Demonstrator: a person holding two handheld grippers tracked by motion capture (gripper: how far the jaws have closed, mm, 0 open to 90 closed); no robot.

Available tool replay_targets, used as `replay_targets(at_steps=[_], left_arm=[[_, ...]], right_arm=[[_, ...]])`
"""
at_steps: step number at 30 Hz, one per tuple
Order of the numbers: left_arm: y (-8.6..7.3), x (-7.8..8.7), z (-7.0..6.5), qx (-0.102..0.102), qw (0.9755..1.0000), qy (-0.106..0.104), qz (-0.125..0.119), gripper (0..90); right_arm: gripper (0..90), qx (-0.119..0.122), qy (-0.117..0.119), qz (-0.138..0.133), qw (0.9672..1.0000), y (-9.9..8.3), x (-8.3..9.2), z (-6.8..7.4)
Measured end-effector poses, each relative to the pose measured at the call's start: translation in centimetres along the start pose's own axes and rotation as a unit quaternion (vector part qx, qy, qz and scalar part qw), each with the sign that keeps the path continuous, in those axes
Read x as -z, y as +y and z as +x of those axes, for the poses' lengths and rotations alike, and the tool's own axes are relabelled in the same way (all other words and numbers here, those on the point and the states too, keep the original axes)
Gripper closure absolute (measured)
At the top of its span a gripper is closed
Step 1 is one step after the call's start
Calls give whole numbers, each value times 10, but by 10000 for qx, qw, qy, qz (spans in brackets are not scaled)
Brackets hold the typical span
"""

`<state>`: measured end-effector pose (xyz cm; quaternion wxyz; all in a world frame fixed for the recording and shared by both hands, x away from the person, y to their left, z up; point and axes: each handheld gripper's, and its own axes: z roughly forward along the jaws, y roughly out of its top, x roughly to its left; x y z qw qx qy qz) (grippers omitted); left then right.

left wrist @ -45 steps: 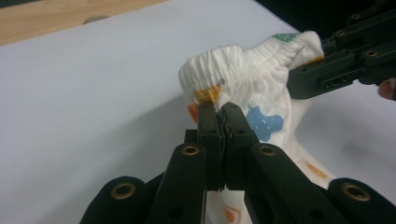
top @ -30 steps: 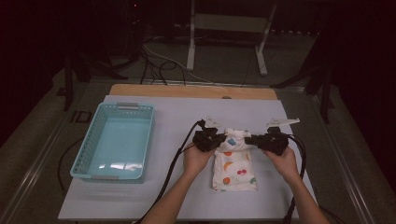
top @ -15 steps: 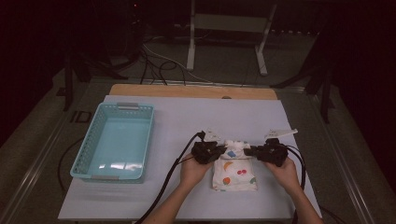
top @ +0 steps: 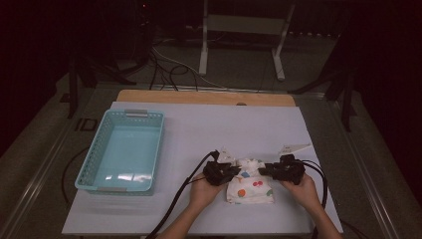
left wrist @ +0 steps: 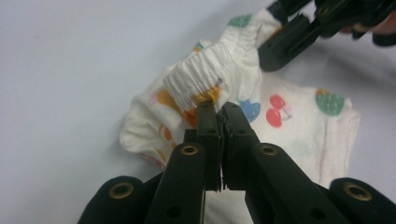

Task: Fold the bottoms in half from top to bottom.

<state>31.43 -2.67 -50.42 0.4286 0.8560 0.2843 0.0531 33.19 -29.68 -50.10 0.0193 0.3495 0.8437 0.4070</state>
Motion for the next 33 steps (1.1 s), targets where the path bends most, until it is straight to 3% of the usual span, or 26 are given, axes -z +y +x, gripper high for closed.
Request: replay_targets(at_steps=[5, 10, 14, 16, 18, 28, 31, 33], left_arm=[[-3, -1, -2, -129, 9999, 8, 87, 882], [-5, -2, -5, -201, 9997, -13, 126, 881], [-6, -1, -5, -229, 9996, -71, 140, 879], [-6, 1, -5, -152, 9996, -169, 166, 853], [-5, 4, -4, -50, 9995, -296, 106, 800], [15, 24, 0, 222, 9980, -541, -229, 612], [21, 24, 2, 396, 9968, -606, -336, 579], [24, 20, 4, 494, 9965, -620, -263, 561]], right_arm=[[596, -29, -24, -93, 9999, 7, 6, 2], [586, -78, 18, -229, 9997, 15, 6, 2], [597, -152, 76, -145, 9997, 14, 0, -1], [691, -234, 292, -8, 9993, 11, -5, 1], [732, -82, 348, 71, 9993, 9, -5, 5], [729, 63, 375, 71, 9993, 2, 4, 22], [728, 116, 374, 138, 9991, -1, 5, 29], [724, 191, 369, 125, 9991, -6, 6, 31]])
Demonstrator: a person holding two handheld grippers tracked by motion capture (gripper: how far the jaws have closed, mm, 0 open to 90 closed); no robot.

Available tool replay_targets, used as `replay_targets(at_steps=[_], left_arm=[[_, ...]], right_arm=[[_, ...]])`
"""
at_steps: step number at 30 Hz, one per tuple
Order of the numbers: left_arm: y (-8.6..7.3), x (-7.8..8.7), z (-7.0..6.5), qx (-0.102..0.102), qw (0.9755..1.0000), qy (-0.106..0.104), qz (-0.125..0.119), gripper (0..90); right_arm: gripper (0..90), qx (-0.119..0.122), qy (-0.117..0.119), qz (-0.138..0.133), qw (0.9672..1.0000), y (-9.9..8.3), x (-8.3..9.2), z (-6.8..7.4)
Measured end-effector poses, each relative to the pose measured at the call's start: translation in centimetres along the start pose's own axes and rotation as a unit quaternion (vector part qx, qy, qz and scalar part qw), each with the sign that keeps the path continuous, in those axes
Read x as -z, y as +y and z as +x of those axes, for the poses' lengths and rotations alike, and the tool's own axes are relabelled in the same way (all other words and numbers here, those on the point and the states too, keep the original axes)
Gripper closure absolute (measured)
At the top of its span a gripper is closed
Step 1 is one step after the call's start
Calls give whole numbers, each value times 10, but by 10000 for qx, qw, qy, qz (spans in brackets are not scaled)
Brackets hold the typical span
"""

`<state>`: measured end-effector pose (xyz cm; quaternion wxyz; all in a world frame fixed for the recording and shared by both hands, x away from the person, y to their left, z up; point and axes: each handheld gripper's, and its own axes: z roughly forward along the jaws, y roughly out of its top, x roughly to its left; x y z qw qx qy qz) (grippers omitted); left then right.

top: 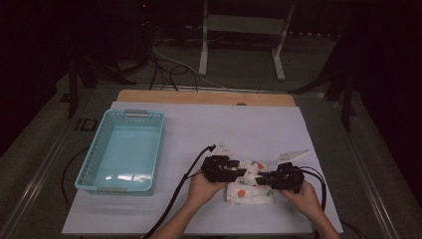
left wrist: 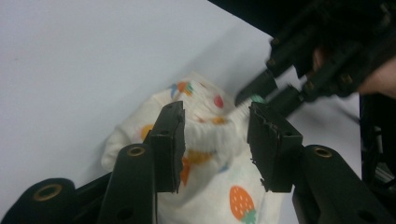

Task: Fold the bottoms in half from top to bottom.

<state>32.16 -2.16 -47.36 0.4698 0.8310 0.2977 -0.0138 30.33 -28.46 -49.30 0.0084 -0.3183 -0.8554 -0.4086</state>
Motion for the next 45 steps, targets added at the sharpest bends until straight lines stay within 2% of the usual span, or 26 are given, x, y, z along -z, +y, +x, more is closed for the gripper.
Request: replay_targets(at_steps=[2, 4, 7, 8, 10, 11, 12, 13, 14, 21, 23, 24, 27, 31, 32, 33, 34, 36, 38, 41, 45], left_arm=[[1, -5, 1, 75, 9999, -9, 76, 540], [0, -12, 2, 146, 9997, -60, 175, 539], [-4, -20, 2, 213, 9991, -161, 336, 539], [-5, -22, 1, 163, 9990, -164, 373, 551], [-5, -23, -1, 117, 9990, -146, 398, 631], [-7, -23, -4, -37, 9987, -165, 475, 631], [-8, -23, -5, -84, 9985, -168, 508, 698], [-9, -22, -6, -138, 9983, -171, 536, 724], [-10, -21, -7, -167, 9982, -151, 548, 733], [-17, -18, -8, -236, 9971, -187, 697, 732], [-18, -16, -9, -244, 9970, -216, 703, 732], [-18, -15, -9, -261, 9970, -222, 696, 732], [-16, -11, -9, -231, 9976, -251, 602, 718], [-9, -6, -8, -179, 9985, -260, 458, 665], [-7, -5, -7, -150, 9987, -263, 410, 643], [-5, -4, -8, -91, 9990, -259, 355, 623], [-3, -4, -7, -107, 9991, -241, 337, 616], [-2, -5, -7, -80, 9992, -227, 313, 597], [-3, -8, -7, -89, 9989, -200, 406, 600], [-8, -17, -10, -165, 9977, -190, 636, 645], [-15, -26, -15, -315, 9955, -224, 868, 690]], right_arm=[[715, 24, -32, 27, 10000, -7, 1, 0], [692, -123, -27, 57, 9999, -14, 2, -1], [683, -117, 14, -143, 9998, -18, 5, 1], [674, -77, 20, -124, 9999, -19, 6, 2], [668, -80, 24, -131, 9999, -19, 7, 1], [665, -89, 20, -152, 9998, -19, 8, 1], [650, -80, 22, -264, 9996, -15, 11, 0], [638, -112, 23, -315, 9994, -14, 13, 0], [635, -107, 19, -393, 9992, -12, 13, -1], [688, -47, -37, -339, 9994, 2, 5, -3], [696, -59, -58, -298, 9995, 2, 2, -3], [701, -134, 8, -192, 9997, 1, -5, -5], [726, -233, 180, -56, 9996, -2, -11, -3], [764, -77, 238, 18, 9997, -5, -10, 5], [765, -110, 239, 1, 9997, -6, -10, 8], [764, -9, 298, 46, 9995, -7, -9, 10], [764, -70, 280, 32, 9996, -8, -9, 14], [764, 42, 357, 66, 9993, -10, -7, 20], [760, 153, 371, 27, 9992, -11, -3, 25], [751, 107, 399, -12, 9991, -15, 5, 29], [749, 83, 253, -152, 9995, -17, 14, 27]])
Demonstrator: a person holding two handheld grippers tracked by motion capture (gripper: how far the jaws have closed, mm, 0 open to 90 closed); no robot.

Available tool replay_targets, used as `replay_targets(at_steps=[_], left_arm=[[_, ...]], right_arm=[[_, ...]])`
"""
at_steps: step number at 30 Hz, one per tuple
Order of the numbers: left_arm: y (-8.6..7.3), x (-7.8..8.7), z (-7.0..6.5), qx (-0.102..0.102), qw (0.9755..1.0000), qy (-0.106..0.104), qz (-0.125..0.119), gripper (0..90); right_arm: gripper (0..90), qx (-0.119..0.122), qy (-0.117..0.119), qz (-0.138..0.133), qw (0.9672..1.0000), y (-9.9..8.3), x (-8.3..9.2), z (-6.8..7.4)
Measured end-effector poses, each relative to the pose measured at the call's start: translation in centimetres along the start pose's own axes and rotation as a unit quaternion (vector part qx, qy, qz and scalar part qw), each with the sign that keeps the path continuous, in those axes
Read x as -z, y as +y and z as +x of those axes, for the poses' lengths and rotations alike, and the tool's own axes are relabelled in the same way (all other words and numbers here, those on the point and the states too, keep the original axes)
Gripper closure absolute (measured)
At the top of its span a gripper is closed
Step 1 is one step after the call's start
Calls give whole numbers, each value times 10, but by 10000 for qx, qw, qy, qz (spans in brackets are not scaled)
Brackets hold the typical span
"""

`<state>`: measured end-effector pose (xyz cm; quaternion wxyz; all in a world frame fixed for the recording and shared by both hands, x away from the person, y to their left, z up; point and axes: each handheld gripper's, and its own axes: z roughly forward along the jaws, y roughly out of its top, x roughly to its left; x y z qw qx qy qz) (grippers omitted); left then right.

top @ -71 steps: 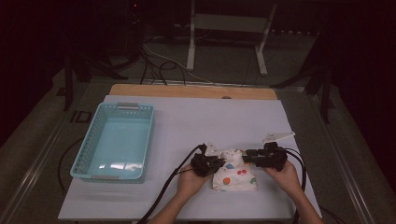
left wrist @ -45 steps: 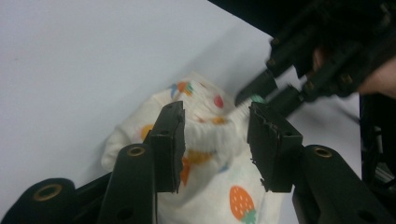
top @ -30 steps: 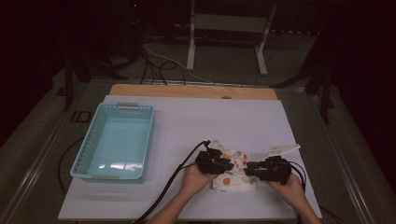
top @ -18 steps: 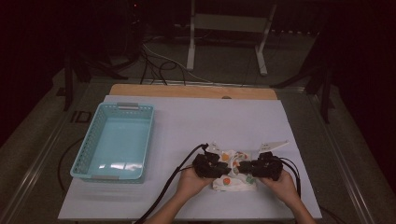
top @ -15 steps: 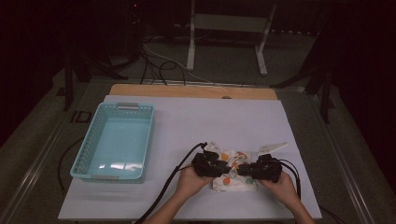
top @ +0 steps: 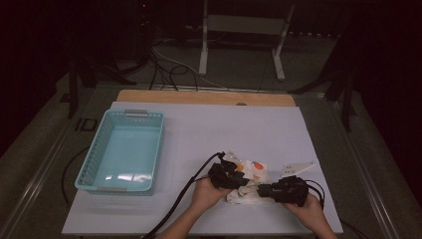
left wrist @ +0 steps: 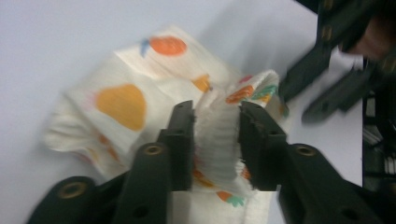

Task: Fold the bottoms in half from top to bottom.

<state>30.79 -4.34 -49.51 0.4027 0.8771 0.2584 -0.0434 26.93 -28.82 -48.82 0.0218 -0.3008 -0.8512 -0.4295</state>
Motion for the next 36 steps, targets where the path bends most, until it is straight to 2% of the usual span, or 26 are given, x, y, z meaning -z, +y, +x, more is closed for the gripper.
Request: replay_targets(at_steps=[1, 3, 5, 8, 12, 14, 17, 20, 21, 23, 27, 29, 31, 33, 36], left_arm=[[-1, -2, -2, -91, 9999, 3, 87, 701], [-3, -5, -6, -233, 9994, 2, 245, 713], [-5, -7, -9, -274, 9991, -35, 318, 723], [-7, -8, -8, -281, 9988, -66, 387, 722], [-8, -4, -10, -373, 9984, -53, 418, 704], [-8, -1, -12, -445, 9980, -68, 450, 680], [-10, 2, -14, -445, 9980, -106, 434, 648], [-12, 6, -15, -478, 9978, -60, 445, 618], [-13, 8, -16, -434, 9982, -46, 415, 600], [-14, 11, -17, -455, 9984, -22, 344, 591], [-16, 10, -19, -592, 9969, 162, 493, 580], [-18, 8, -19, -571, 9969, 180, 501, 581], [-19, 5, -20, -596, 9966, 267, 498, 592], [-19, 3, -20, -596, 9966, 288, 485, 594], [-18, 2, -20, -573, 9967, 410, 401, 676]], right_arm=[[747, 48, -61, -61, 10000, 0, 1, -1], [743, -31, -84, -151, 9998, 1, 4, -4], [742, -61, -166, -178, 9997, 1, 4, -7], [731, -4, -310, -75, 9995, 3, -4, -9], [719, 109, -324, 86, 9994, 0, -9, -9], [715, 102, -349, 154, 9992, -3, -9, -9], [715, 101, -336, 171, 9992, -10, -8, -8], [707, 71, -345, 167, 9992, -12, -5, -6], [703, 70, -351, 123, 9993, -11, -4, -5], [700, 107, -443, 50, 9990, -10, 0, -6], [693, -11, -518, 43, 9986, -11, 4, -10], [693, -72, -528, 1, 9986, -13, 6, -11], [682, -136, -479, 88, 9987, -14, 5, -10], [664, -101, -428, 155, 9989, -15, 2, -10], [659, -45, -400, 277, 9988, -15, -4, -8]])
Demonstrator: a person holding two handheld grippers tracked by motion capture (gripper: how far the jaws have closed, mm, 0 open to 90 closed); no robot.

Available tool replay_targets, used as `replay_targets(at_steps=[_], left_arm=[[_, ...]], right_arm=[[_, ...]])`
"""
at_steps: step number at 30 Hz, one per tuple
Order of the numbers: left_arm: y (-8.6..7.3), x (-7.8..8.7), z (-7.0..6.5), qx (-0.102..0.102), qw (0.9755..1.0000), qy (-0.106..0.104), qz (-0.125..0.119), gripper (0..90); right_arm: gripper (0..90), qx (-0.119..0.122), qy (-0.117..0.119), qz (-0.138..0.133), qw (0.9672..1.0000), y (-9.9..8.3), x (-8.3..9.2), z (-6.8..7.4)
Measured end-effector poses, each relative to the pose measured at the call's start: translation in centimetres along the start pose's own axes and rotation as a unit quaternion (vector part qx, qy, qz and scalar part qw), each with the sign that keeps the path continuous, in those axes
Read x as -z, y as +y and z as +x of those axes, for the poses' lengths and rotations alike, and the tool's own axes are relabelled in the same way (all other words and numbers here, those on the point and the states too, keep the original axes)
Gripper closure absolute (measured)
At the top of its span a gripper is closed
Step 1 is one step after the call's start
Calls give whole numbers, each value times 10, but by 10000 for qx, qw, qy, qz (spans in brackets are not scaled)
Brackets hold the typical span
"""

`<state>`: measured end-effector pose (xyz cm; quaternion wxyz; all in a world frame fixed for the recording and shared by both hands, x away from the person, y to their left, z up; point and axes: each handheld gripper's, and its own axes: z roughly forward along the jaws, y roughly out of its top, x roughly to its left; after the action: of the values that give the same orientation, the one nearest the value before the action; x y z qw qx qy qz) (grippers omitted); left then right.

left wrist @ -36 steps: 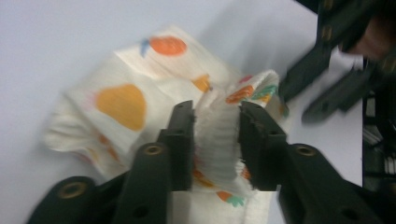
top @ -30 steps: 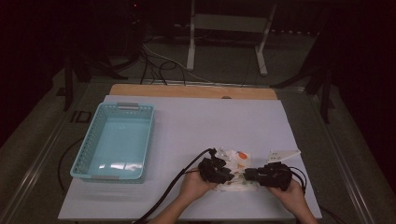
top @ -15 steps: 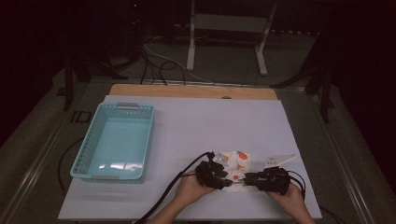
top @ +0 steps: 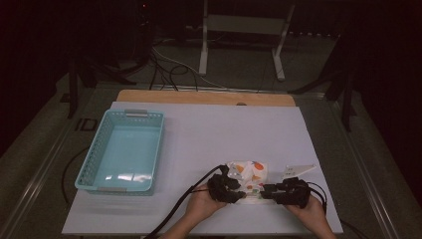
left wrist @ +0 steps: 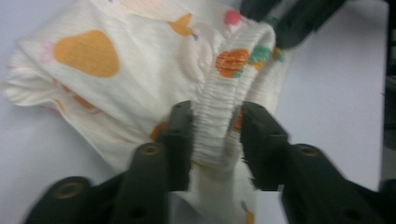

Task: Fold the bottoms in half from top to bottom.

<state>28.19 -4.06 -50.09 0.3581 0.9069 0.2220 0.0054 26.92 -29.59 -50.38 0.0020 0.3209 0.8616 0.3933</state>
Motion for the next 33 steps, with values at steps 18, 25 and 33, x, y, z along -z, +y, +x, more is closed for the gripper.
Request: replay_targets(at_steps=[18, 25, 33], left_arm=[[6, 11, 3, 278, 9991, 38, -309, 875], [4, 9, 1, 235, 9993, 41, -284, 878], [5, 8, 1, 314, 9989, -10, -347, 878]], right_arm=[[736, -29, -81, -178, 9998, -4, 4, 4], [642, -387, -78, -146, 9991, 5, -2, -1], [611, -557, -48, -144, 9983, 5, -2, -3]])
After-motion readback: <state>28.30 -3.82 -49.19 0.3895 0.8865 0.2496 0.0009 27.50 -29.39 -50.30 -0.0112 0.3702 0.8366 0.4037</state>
